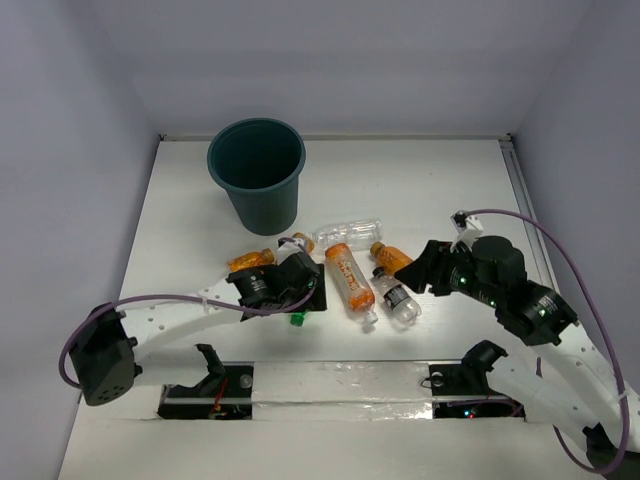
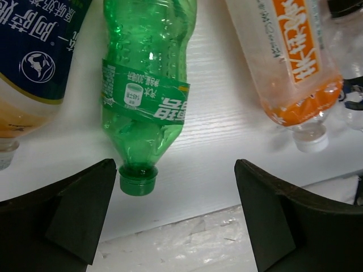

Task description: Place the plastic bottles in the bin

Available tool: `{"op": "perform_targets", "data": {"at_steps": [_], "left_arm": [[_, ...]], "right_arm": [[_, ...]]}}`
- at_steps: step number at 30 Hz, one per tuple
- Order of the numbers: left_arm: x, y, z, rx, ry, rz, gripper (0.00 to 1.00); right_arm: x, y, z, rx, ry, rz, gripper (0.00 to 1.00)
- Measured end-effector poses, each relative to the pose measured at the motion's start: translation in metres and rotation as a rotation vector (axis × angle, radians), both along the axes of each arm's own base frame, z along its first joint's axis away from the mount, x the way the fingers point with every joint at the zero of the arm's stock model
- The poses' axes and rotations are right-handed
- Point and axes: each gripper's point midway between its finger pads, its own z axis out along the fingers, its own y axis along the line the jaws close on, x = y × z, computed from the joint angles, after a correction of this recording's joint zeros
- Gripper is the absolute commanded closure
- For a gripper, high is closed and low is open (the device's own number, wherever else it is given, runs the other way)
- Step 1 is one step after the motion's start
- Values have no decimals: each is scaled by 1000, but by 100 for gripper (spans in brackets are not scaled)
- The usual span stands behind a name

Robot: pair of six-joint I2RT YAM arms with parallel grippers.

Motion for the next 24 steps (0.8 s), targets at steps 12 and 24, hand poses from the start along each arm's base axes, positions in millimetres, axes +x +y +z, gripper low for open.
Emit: {"op": "perform_targets", "data": {"at_steps": [12, 24], "left_arm": [[13, 3, -24, 141, -6, -10, 14], [38, -7, -22, 201, -67, -31, 8]], "right_arm": [[4, 16, -18, -21, 36, 64, 14], [34, 40, -56, -122, 93, 118, 14]]}}
